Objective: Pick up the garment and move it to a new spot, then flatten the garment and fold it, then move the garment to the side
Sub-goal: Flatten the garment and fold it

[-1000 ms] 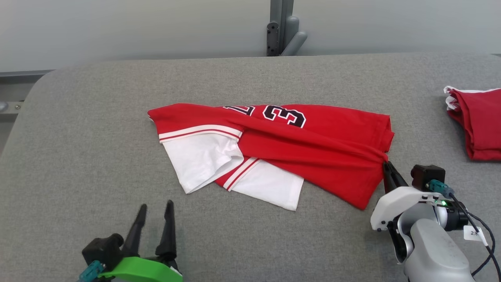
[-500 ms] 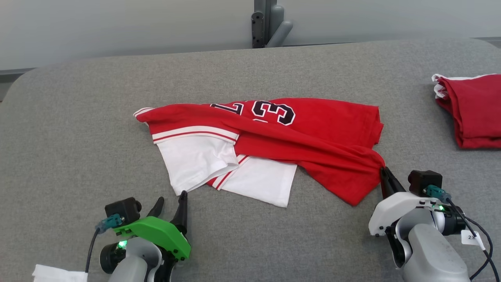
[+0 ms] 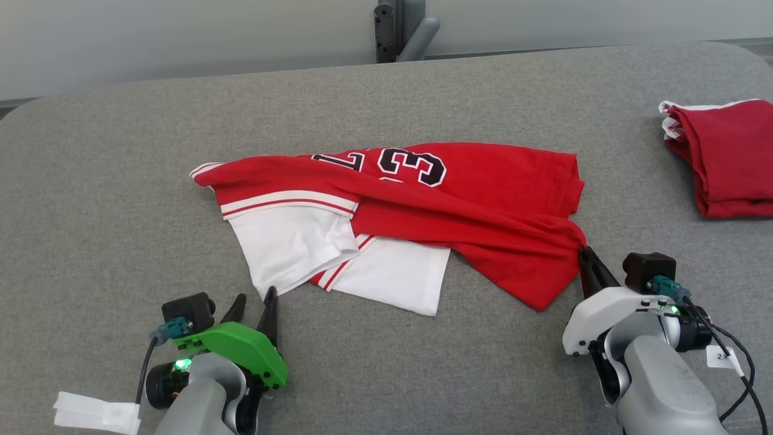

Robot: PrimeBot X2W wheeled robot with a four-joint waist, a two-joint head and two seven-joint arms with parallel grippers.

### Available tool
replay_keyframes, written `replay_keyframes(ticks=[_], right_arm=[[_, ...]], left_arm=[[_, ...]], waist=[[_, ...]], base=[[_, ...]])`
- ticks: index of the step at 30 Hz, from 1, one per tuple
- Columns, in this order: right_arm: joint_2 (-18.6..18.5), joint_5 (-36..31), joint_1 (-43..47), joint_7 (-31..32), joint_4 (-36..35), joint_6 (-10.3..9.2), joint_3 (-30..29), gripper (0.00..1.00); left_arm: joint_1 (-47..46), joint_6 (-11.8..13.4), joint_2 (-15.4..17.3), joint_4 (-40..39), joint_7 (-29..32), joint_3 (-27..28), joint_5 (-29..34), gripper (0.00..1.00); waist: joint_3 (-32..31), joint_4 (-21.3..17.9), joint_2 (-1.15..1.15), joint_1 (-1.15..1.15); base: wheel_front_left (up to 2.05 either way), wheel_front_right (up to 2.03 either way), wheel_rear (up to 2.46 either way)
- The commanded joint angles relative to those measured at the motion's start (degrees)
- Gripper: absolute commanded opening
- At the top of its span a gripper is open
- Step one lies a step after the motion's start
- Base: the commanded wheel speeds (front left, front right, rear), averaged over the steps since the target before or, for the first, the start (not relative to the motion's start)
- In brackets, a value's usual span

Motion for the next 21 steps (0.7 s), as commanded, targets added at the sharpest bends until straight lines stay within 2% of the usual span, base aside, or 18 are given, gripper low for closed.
replay_keyframes(ticks=[1, 7, 12, 16, 21], right_arm=[[-0.22, -0.3, 0.0, -0.18, -0.29, -0.07, -0.36, 0.0], [-0.23, -0.97, -0.35, -0.18, -0.73, -0.07, -0.89, 0.0], [-0.22, -0.01, -0.65, -0.18, -3.18, -0.07, -1.93, 0.0], [-0.28, -0.84, -1.11, -0.18, -5.6, -0.07, -3.67, 0.0], [-1.22, 0.46, -2.56, -0.18, -8.55, -0.07, -3.86, 0.0]], left_arm=[[-0.39, -0.66, -0.09, 1.62, -0.17, -0.88, -0.33, 0.0], [-0.99, -1.71, -0.22, 2.05, -1.88, -2.47, -2.53, 0.0], [0.1, -2.01, -0.05, -6.02, -3.91, -1.75, -9.1, 0.0], [1.13, -2.0, 3.7, -15.03, -3.87, -1.08, -16.21, 0.0], [0.18, -2.01, 7.87, -26.43, 0.04, 1.01, -25.84, 0.0]], waist=[[0.09, 0.09, 0.0, 0.0], [-0.2, 0.07, 0.0, 0.0], [-1.62, 0.29, 0.0, 0.0], [-3.36, 0.59, 0.0, 0.0], [-5.38, 1.13, 0.0, 0.0]], base=[[0.0, 0.0, 0.0], [0.0, 0.0, 0.0], [0.0, 0.0, 0.0], [0.0, 0.0, 0.0], [0.0, 0.0, 0.0]])
